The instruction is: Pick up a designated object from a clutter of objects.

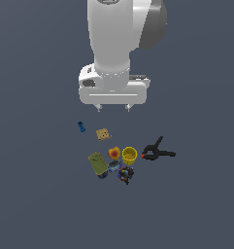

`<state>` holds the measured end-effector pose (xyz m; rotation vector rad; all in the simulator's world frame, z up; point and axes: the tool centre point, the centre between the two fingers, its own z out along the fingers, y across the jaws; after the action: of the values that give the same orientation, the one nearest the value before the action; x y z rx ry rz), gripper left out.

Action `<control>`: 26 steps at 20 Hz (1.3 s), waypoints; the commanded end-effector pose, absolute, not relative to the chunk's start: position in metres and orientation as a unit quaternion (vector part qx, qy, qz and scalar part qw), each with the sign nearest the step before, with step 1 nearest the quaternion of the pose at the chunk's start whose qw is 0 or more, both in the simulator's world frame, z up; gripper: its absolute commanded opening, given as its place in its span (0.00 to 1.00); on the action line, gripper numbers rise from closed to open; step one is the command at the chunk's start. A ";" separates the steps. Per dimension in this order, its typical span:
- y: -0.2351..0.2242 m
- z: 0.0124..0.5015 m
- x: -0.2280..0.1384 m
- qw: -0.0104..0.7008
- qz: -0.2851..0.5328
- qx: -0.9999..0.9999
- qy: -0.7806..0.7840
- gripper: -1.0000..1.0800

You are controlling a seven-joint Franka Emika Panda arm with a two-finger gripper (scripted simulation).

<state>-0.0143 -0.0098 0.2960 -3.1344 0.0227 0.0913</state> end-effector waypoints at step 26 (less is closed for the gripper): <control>-0.011 0.245 -0.016 0.011 0.034 -0.996 0.084 0.96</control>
<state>-0.0156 -0.0110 0.2535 -3.1164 0.2097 0.1081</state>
